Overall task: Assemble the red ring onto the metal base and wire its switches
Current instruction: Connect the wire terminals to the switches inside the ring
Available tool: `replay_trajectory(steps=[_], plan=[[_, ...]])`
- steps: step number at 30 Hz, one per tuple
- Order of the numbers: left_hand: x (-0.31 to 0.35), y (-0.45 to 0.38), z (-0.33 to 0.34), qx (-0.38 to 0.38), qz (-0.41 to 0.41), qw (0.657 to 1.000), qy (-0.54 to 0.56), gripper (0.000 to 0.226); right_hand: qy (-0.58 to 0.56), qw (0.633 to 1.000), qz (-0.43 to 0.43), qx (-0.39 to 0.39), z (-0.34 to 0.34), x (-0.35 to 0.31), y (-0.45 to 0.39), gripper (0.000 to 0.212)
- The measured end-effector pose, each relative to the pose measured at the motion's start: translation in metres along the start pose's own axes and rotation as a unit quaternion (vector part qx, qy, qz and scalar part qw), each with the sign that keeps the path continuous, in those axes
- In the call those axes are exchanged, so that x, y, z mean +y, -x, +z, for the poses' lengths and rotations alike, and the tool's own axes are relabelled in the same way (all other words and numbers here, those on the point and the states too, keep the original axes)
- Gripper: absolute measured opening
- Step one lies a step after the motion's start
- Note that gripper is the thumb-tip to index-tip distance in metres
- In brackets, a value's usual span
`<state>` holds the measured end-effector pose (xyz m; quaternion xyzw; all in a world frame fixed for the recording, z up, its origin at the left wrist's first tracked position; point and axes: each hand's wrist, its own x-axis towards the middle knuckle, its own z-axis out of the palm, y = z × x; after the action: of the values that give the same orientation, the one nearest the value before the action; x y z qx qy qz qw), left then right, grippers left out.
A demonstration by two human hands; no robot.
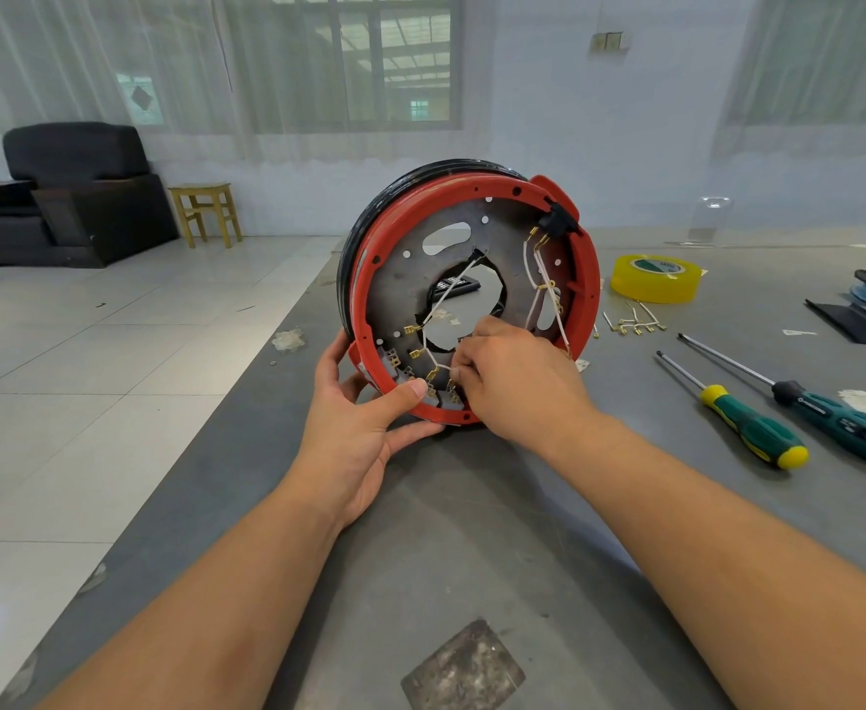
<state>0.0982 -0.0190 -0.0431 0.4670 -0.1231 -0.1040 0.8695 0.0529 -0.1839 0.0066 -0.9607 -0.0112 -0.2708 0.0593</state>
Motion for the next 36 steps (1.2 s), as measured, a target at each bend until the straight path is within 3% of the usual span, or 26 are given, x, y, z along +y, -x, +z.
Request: replay_trajectory(steps=[19,26,36], plan=[[0.0009,0.0009,-0.0008,-0.001,0.008,1.000,-0.009,0.093,-0.044,0.999,-0.012,-0.015,0.0069,0.0049,-0.0032,0.016],[-0.0017,-0.0004,-0.0001,0.011,0.005,0.999,-0.032,0.092,-0.092,0.995,-0.009,0.029,0.0057,0.0049,-0.0037,0.011],[-0.0021,-0.0006,0.0012,0.008,-0.004,0.999,-0.045,0.088,-0.098,0.995,0.000,0.002,0.0087,0.0029,-0.0035,0.010]])
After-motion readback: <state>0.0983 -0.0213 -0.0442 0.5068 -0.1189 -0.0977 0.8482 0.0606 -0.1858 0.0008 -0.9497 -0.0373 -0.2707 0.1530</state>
